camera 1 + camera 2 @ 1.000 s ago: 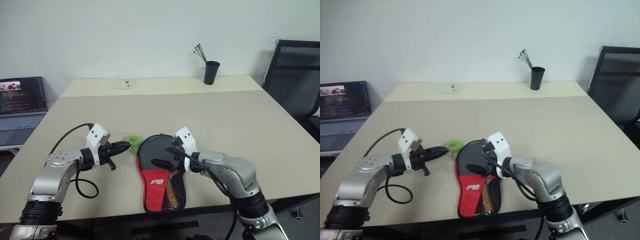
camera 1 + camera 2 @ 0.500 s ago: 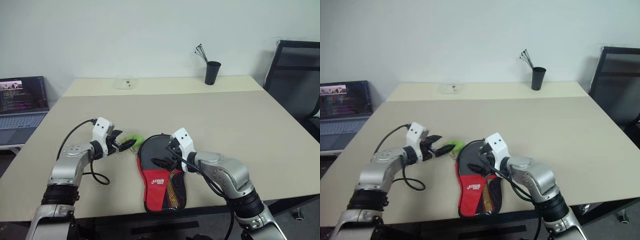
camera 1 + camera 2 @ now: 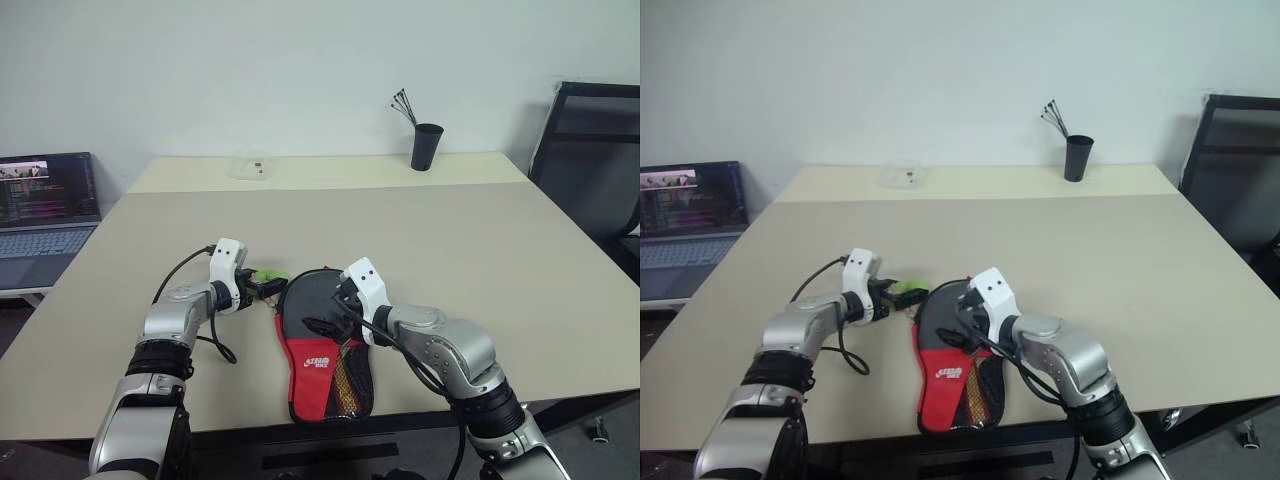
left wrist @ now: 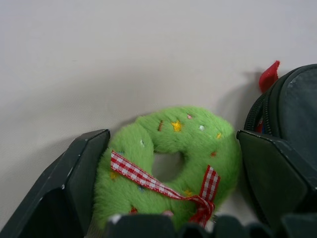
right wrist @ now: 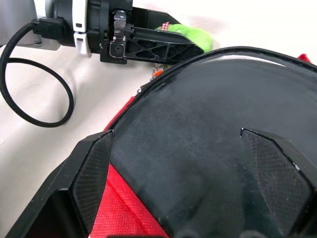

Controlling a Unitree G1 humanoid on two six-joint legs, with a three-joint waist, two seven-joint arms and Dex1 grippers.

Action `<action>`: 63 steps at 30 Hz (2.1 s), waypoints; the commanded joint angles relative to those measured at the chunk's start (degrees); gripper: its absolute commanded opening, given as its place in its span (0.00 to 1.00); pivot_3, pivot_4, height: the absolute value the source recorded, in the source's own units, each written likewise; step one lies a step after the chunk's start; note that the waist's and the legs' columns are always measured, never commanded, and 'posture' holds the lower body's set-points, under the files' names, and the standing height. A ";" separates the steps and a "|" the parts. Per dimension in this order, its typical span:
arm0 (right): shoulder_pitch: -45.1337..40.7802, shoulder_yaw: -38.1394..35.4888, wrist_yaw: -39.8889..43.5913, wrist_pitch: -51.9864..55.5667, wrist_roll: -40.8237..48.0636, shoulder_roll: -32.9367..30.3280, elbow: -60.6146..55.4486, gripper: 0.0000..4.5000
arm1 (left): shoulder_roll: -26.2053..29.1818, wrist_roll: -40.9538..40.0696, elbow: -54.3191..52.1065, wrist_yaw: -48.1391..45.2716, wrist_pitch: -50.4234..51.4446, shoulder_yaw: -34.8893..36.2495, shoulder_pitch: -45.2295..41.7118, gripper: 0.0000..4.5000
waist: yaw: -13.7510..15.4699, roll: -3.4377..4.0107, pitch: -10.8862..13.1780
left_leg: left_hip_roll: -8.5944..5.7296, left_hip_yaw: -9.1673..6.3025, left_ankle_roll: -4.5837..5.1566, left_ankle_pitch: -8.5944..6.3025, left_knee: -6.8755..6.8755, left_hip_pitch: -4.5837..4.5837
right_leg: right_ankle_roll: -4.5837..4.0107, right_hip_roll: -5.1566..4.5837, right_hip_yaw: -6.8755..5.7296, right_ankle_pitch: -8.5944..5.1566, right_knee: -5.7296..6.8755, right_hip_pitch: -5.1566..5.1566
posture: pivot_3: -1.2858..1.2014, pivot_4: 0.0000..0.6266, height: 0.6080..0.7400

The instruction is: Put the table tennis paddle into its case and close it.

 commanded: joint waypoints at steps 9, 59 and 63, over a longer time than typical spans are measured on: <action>-0.19 -1.30 -1.35 -1.60 -0.71 1.26 -0.15 1.00 | -0.83 1.00 1.62 0.59 -0.99 0.73 0.16 0.56 | 0.13 -0.02 -0.02 | -0.01 -0.02 0.00 0.00 0.00 0.02 | 0.00 -0.03 0.02 0.00 -0.02 0.03 | 0.52 0.24 1.00; 9.21 8.23 6.54 -12.62 -14.40 -4.72 11.23 1.00 | -15.04 29.14 40.91 19.07 -38.26 -11.67 -30.87 0.01 | 1.30 -0.78 -0.53 | -0.04 0.25 -0.01 -0.01 -0.03 0.38 | 0.00 -0.01 -0.01 0.00 -0.01 0.28 | 0.52 0.24 1.00; 9.75 8.18 6.22 -12.43 -14.75 -4.19 10.83 1.00 | -15.80 32.27 41.15 21.10 -40.16 -13.36 -32.05 0.01 | 1.30 -0.79 -0.53 | -0.04 0.27 -0.01 -0.01 -0.04 0.36 | 0.01 -0.01 -0.02 0.00 -0.04 0.27 | 0.52 0.24 1.00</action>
